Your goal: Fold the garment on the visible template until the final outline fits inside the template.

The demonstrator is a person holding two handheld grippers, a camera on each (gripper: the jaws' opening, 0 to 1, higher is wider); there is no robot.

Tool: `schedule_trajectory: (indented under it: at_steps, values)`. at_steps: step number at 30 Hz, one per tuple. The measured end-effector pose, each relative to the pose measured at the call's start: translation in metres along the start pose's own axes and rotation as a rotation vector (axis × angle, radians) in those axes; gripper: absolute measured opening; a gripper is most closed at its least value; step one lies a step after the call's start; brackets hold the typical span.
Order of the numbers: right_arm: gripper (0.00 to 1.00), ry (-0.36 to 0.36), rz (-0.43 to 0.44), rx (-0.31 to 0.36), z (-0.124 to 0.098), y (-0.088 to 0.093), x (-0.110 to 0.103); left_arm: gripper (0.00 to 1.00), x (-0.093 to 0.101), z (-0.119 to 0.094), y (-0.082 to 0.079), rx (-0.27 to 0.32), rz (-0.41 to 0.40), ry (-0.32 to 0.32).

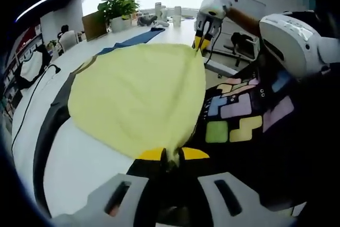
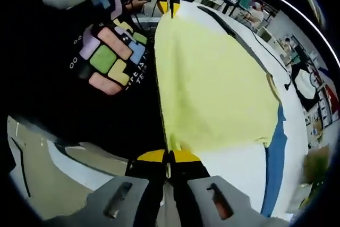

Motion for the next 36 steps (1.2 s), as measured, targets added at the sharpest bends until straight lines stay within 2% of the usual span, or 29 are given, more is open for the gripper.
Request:
schedule_trajectory:
  at_steps: [2, 5, 9, 12, 16, 18, 20, 22, 24, 27, 32, 36]
  values:
    - [0.07, 0.001, 0.042, 0.028, -0.005, 0.001, 0.001, 0.13, 0.002, -0.002, -0.002, 0.027, -0.014, 0.007]
    - [0.11, 0.001, 0.057, 0.066, -0.014, 0.0, 0.001, 0.18, 0.001, -0.007, -0.008, 0.082, -0.038, 0.002]
    - [0.14, 0.058, 0.076, 0.161, -0.031, -0.009, 0.007, 0.25, -0.006, -0.02, -0.02, 0.189, -0.043, -0.053]
    - [0.17, 0.128, 0.07, 0.225, -0.044, -0.018, 0.014, 0.27, -0.011, -0.033, -0.033, 0.309, -0.056, -0.097]
    - [0.23, 0.22, 0.065, 0.302, -0.06, -0.027, 0.023, 0.33, -0.019, -0.051, -0.048, 0.44, -0.062, -0.158]
    - [0.28, 0.272, 0.073, 0.346, -0.07, -0.031, 0.029, 0.36, -0.023, -0.06, -0.054, 0.495, -0.065, -0.193]
    - [0.38, 0.34, 0.08, 0.385, -0.081, -0.034, 0.037, 0.39, -0.028, -0.068, -0.059, 0.538, -0.066, -0.227]
    - [0.52, 0.411, 0.094, 0.414, -0.092, -0.035, 0.046, 0.42, -0.031, -0.074, -0.062, 0.568, -0.068, -0.25]
    - [0.6, 0.483, 0.112, 0.435, -0.104, -0.033, 0.055, 0.46, -0.037, -0.08, -0.064, 0.603, -0.069, -0.281]
    - [0.75, 0.56, 0.13, 0.468, -0.114, -0.033, 0.066, 0.54, -0.045, -0.088, -0.065, 0.631, -0.073, -0.329]
    - [0.97, 0.682, 0.218, 0.506, -0.129, -0.027, 0.085, 0.7, -0.061, -0.099, -0.066, 0.653, -0.057, -0.443]
    - [0.99, 0.732, 0.266, 0.547, -0.143, -0.023, 0.094, 0.81, -0.069, -0.104, -0.066, 0.665, -0.047, -0.505]
Point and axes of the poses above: the point that each gripper's makers call its tool centre point, and the gripper's own axes: z roughly forward along the fingers, x roughly to its right, y roughly out of its underside, the point moved 3 cm from there along -z, roughly backward along the fingers, and after that the axes turned 1 degree about x, right-handed, at the moved point
